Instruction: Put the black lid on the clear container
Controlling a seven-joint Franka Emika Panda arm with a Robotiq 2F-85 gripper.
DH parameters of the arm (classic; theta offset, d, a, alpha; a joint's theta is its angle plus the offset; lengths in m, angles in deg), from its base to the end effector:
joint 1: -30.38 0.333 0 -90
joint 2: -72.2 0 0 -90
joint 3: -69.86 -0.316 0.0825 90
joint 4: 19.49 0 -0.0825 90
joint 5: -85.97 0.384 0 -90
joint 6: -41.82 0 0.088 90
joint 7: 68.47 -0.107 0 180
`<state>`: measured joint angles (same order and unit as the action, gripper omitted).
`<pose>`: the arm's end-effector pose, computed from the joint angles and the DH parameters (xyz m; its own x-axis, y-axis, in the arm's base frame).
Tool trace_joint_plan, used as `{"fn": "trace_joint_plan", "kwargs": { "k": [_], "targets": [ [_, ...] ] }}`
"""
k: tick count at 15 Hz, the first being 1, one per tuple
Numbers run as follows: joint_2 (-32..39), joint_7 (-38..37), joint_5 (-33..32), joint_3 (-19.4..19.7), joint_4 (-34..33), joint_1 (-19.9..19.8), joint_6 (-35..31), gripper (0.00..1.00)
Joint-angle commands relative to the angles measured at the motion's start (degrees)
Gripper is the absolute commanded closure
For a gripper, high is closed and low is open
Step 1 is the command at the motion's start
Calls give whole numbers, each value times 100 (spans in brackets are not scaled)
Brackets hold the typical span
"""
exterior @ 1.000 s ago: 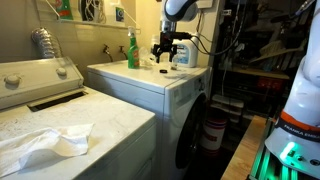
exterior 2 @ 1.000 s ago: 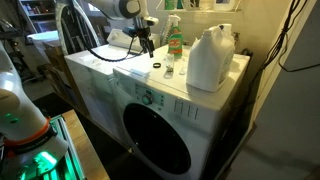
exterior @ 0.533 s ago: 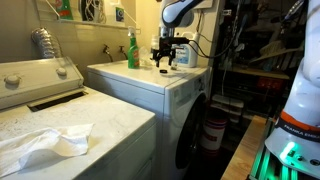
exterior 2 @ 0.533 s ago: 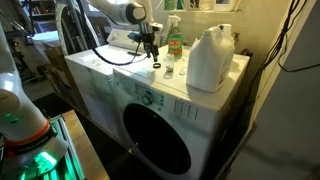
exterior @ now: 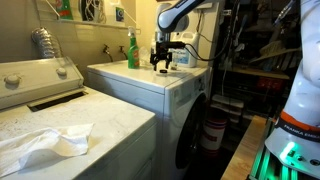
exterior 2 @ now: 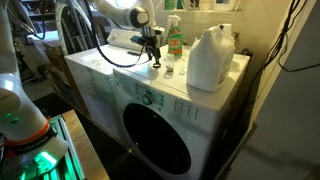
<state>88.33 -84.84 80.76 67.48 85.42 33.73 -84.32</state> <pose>0.6331 0.0587 0.3878 0.9856 -0.1343 0.1028 -0.1389 -0.9895 0.0389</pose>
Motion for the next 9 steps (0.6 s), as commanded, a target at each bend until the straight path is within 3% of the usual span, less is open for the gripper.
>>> {"fn": "trace_joint_plan", "kwargs": {
  "k": [1,9],
  "targets": [
    [211,115,-77,99,-195,72,13,0],
    [389,132,-135,163,-346,117,54,0]
  ]
}}
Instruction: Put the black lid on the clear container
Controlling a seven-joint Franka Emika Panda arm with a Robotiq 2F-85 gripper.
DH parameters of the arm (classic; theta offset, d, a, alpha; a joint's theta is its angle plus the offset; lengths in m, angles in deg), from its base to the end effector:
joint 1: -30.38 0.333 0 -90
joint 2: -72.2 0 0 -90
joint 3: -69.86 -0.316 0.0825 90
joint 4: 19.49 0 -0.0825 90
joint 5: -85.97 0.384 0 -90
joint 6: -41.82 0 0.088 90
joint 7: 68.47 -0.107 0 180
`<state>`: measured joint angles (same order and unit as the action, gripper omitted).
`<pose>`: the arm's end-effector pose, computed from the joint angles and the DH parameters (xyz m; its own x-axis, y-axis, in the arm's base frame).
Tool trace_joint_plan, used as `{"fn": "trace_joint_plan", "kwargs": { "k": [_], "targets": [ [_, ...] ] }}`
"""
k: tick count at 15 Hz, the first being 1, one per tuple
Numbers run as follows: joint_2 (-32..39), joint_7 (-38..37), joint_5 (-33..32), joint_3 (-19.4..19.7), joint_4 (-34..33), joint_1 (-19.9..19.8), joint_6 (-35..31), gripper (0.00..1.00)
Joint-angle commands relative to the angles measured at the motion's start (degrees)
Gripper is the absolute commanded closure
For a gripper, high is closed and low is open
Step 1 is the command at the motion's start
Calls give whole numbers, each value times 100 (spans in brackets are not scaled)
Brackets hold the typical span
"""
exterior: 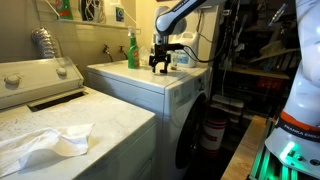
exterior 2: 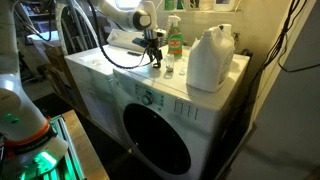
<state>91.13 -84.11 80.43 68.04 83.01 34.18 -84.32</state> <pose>0.6452 0.0586 0.3761 0.9880 -0.1200 0.0970 -0.1251 -0.9910 0.0478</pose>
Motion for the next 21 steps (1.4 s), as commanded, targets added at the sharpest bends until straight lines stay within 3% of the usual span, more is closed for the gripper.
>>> {"fn": "trace_joint_plan", "kwargs": {
  "k": [1,7,8,9,18,21],
  "targets": [
    [121,54,-109,116,-116,74,52,0],
    [176,53,-92,149,-102,66,49,0],
    [181,59,-75,151,-100,59,37,25],
    [178,65,-60,151,-101,53,34,26],
    [144,158,175,91,-233,1,39,95],
    [65,194,282,55,-216,-1,27,100]
  ]
}}
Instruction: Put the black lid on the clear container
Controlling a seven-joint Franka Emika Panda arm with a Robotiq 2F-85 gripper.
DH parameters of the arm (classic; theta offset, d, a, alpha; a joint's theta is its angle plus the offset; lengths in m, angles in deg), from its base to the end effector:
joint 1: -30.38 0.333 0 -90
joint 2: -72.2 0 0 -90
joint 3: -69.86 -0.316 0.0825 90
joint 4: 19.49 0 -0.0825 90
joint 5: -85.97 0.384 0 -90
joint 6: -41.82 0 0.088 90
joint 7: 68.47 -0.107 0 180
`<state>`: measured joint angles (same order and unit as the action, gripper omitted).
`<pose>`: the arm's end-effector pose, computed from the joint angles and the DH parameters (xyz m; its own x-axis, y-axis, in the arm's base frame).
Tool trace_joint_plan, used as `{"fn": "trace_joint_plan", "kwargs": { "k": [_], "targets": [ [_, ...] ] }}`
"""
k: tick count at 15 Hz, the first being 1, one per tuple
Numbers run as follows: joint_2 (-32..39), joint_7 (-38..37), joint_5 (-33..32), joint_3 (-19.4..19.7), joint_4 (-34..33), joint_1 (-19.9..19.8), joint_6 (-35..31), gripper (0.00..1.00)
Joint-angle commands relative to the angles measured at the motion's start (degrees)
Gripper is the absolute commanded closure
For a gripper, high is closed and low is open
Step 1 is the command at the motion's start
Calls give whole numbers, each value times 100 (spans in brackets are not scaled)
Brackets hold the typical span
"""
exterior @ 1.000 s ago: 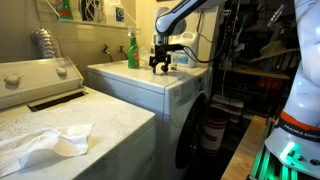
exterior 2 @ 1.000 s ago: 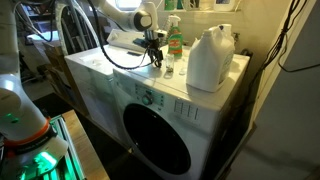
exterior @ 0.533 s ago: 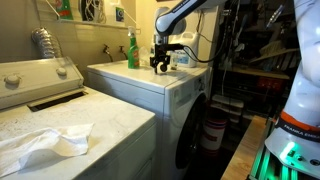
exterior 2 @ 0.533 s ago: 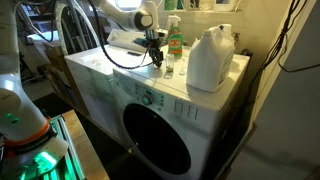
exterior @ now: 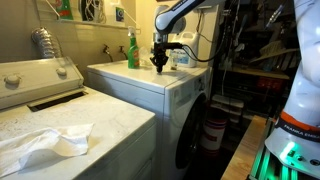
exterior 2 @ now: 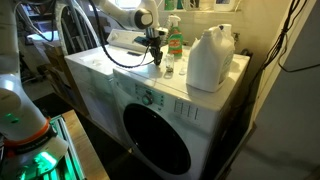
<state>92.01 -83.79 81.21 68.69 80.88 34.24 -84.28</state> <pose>0.6546 0.0536 0.3834 0.9845 -0.1323 0.1153 -0.1372 -0.9899 0.0356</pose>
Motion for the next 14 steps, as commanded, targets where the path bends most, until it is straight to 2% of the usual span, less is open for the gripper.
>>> {"fn": "trace_joint_plan", "kwargs": {
  "k": [1,4,8,12,14],
  "targets": [
    [-63,208,289,-40,18,-18,10,99],
    [-205,549,866,-200,81,-117,41,98],
    [-253,1671,2370,-538,135,-373,111,98],
    [-140,2802,3770,-706,152,-714,503,98],
    [-116,3052,4117,-657,216,-782,639,98]
  ]
}}
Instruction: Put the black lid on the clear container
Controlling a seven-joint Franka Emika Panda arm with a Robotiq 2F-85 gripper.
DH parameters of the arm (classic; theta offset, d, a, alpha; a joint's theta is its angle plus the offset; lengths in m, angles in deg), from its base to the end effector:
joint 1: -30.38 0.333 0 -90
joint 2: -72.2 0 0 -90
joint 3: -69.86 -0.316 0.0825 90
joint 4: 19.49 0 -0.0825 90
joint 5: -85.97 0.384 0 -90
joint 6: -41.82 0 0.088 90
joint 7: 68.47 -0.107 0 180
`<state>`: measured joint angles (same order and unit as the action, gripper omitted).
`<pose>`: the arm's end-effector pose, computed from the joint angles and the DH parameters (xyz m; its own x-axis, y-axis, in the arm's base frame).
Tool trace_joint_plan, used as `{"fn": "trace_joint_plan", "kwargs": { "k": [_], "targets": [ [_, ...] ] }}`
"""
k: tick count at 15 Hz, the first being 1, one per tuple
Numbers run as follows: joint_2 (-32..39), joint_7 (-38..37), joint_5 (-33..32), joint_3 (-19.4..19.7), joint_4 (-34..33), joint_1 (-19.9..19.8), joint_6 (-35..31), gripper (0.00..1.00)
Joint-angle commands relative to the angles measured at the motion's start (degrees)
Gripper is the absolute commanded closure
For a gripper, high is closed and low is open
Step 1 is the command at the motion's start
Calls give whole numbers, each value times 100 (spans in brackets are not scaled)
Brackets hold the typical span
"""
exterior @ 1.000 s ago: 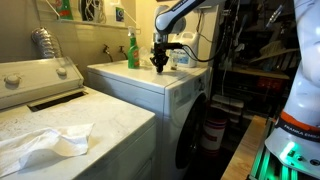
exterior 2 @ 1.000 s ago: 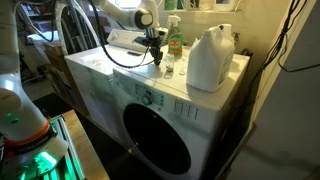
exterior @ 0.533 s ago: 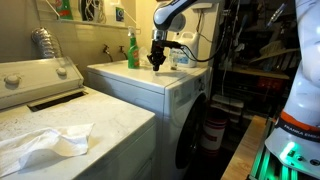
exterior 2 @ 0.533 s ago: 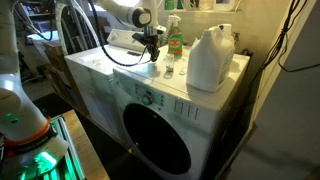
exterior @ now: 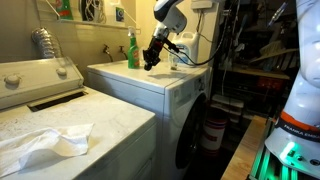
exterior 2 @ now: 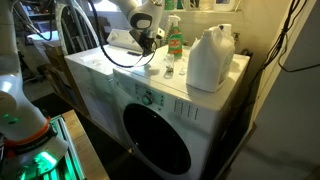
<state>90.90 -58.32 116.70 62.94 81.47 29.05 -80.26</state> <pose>0.6448 0.0793 0.3920 0.9982 -0.0270 0.0537 0.0018 -0.8797 -0.4754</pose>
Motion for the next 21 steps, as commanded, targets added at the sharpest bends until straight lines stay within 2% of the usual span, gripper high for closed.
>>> {"fn": "trace_joint_plan", "kwargs": {
  "k": [1,2,5,10,11,13,16,19,21],
  "targets": [
    [9,587,656,-37,162,-276,322,98],
    [14,602,668,7,184,-266,310,98],
    [15,448,412,110,256,-162,190,62],
    [4,284,26,145,324,-33,85,43],
    [-1,232,-79,153,337,-5,29,47],
    [-30,119,-299,162,354,44,-55,47],
    [-92,-188,-805,213,386,156,-266,41],
    [-146,-641,-1445,307,424,302,-502,31],
    [-162,-1019,-1976,390,417,420,-441,12]
  ]
}}
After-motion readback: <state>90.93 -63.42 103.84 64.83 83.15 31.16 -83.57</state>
